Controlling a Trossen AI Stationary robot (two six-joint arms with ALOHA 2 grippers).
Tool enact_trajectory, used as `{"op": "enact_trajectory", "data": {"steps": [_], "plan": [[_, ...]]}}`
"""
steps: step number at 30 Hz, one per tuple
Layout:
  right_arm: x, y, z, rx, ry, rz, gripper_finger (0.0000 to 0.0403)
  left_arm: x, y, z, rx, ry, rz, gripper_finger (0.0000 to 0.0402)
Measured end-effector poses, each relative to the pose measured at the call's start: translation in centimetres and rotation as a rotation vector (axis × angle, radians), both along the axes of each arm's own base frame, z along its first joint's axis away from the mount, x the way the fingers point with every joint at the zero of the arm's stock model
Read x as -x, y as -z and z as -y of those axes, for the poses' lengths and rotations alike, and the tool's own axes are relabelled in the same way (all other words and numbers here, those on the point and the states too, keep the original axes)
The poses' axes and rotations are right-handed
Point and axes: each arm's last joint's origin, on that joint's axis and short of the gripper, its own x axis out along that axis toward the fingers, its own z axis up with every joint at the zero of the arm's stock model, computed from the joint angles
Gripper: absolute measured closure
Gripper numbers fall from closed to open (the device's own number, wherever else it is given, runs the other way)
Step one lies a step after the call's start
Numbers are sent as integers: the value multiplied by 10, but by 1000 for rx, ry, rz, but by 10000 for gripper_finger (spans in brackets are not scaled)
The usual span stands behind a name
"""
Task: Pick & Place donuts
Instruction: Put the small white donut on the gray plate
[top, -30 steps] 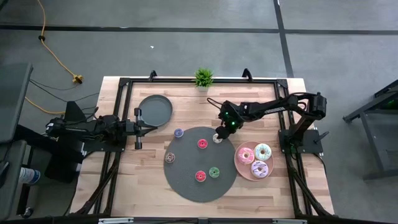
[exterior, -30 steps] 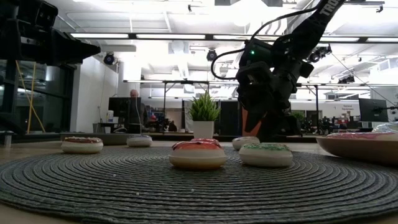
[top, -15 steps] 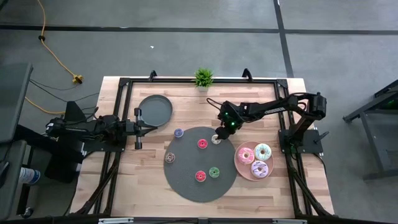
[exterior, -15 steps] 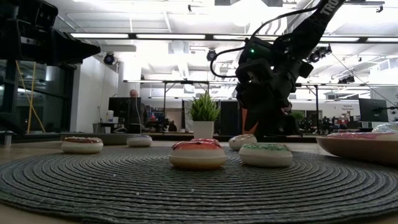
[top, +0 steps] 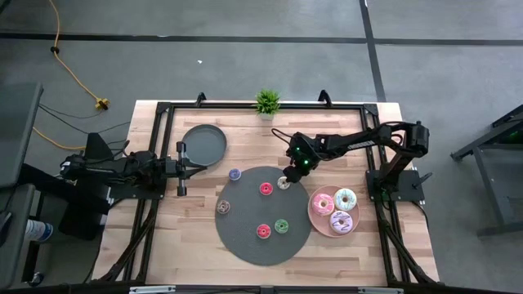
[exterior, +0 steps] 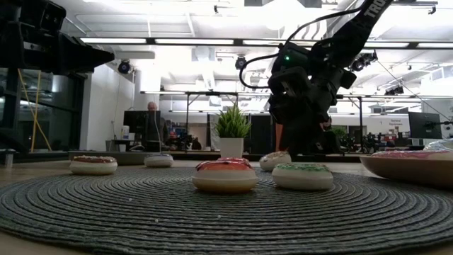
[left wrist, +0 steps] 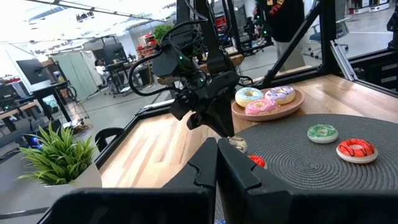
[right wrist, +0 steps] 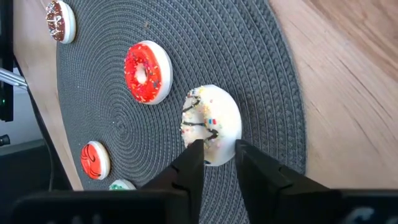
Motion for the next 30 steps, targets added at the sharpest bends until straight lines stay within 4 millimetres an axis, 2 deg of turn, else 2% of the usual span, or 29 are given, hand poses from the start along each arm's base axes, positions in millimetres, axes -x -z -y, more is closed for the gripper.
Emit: {"op": "enact_trajectory", "data": {"steps": [13,25,30], "plan": [[0,0,0,12,-33,16,399,0,0,0,0,-1,0,401],[-5,-5,0,-10,-59,95,402,0,0,0,0,0,0,401],[-11,-13,1,-12,-75,117,402,0,0,0,0,0,0,401]]}}
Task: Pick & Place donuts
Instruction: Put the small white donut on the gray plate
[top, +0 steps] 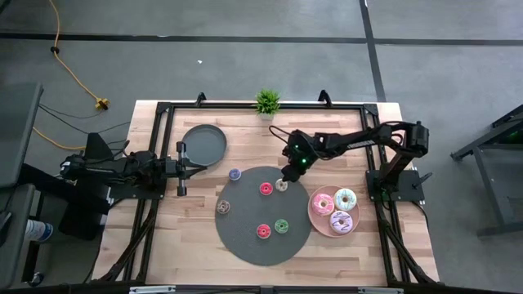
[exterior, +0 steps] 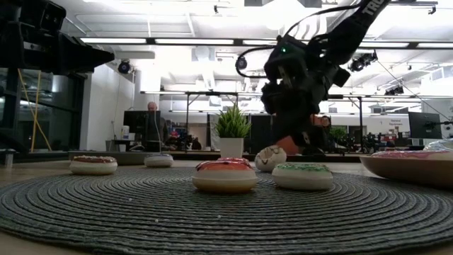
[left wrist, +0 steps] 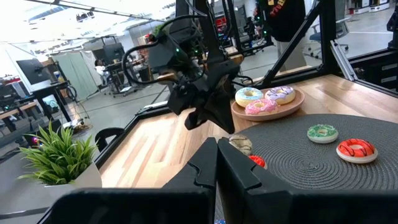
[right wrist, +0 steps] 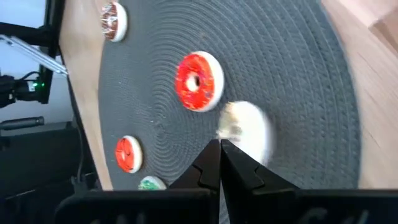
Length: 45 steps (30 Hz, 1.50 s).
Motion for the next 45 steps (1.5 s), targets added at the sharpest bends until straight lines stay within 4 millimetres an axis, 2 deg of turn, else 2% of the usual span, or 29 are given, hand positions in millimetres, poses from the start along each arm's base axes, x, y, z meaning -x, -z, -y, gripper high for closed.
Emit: {"op": "enact_trajectory", "data": {"steps": [7,16,20,28,32,36,45], "plan": [[-6,-8,1,21,-23,18,403,0,0,0,0,0,0,401],[1,-3,2,60,14,-85,392,0,0,0,0,0,0,401],[1,-3,1,51,11,-95,346,0,0,0,0,0,0,401],[1,2,2,67,58,-134,207,0,0,0,0,0,0,401],[0,6,3,71,62,-148,170,0,0,0,0,0,0,401],[0,6,3,76,66,-150,167,0,0,0,0,0,1,401],[0,6,0,80,56,-153,195,0,0,0,0,0,0,401]]}}
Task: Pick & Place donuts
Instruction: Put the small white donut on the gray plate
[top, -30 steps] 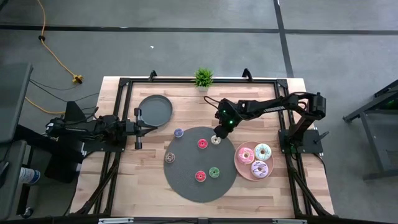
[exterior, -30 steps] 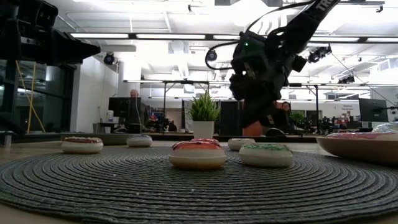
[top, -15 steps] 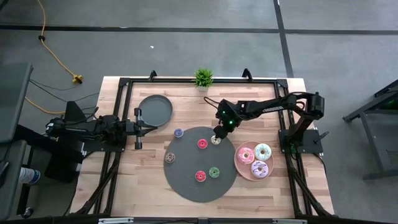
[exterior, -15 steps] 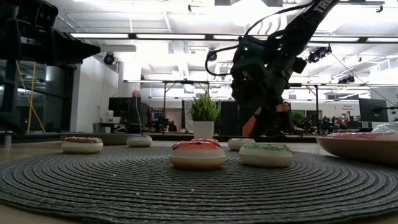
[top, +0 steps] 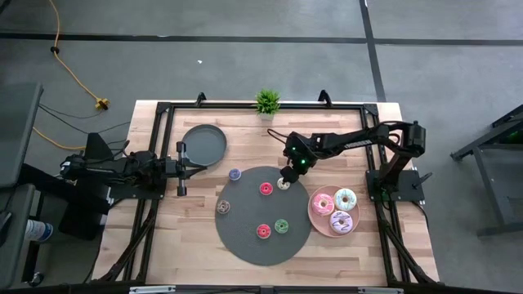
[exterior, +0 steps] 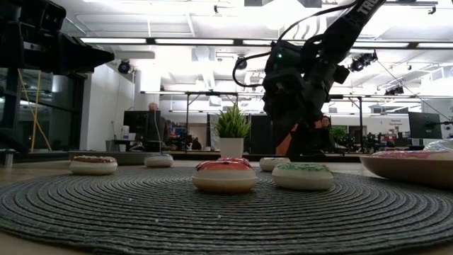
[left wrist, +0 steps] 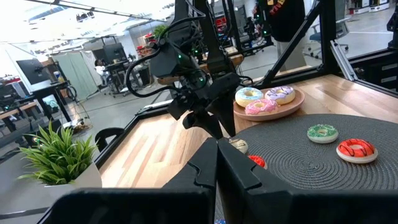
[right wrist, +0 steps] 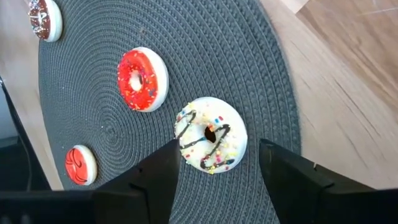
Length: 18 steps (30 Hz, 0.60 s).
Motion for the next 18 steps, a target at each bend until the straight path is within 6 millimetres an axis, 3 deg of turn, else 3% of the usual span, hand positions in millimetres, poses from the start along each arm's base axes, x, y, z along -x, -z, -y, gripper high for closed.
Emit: {"op": "enact_trajectory", "data": {"steps": [18], "plan": [[-7,15,-2,-31,-4,-1,199,0,0,0,0,-1,0,401]]}}
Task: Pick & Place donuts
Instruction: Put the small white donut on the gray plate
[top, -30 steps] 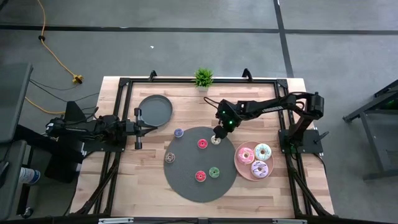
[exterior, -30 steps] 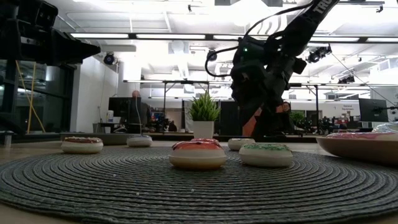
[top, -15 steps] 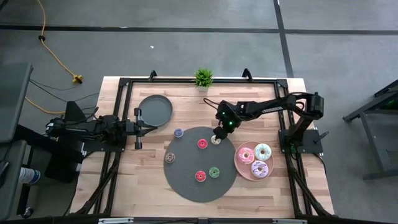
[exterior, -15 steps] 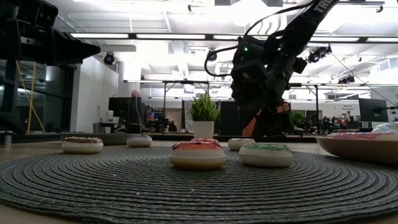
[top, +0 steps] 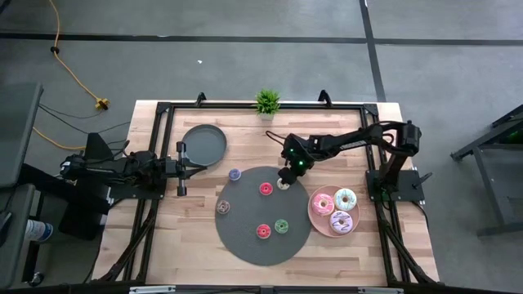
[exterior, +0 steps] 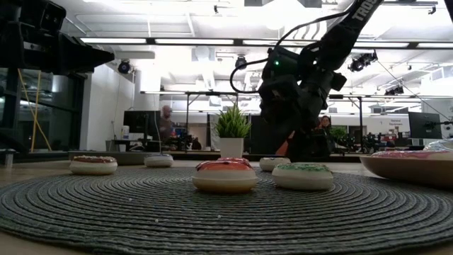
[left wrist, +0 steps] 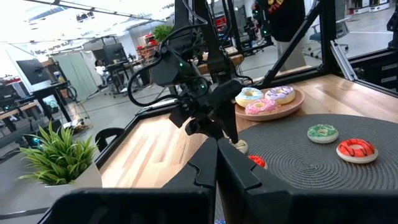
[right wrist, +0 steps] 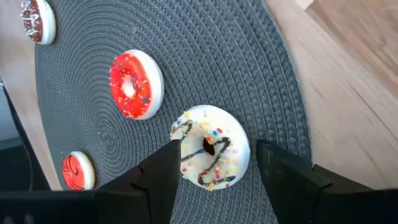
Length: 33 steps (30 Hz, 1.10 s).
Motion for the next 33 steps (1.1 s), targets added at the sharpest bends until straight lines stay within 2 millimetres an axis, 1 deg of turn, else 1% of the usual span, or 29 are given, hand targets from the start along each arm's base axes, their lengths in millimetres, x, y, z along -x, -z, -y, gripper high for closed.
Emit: {"op": "enact_trajectory", "data": {"steps": [4,7,16,22,27,31,33], "plan": [[-1,1,0,-5,-9,5,206,0,0,0,0,0,0,401],[-1,1,0,-3,-8,2,224,0,0,0,0,0,0,401],[0,2,0,3,-12,0,316,0,0,0,0,0,0,401],[-1,1,0,11,-23,8,360,0,0,0,0,-1,0,401],[-3,-1,0,-4,-37,52,379,0,0,0,0,-1,0,401],[-4,-4,0,-20,-43,74,383,0,0,0,0,-1,0,401],[-4,-9,-1,-16,-44,89,383,0,0,0,0,-1,0,401]]}}
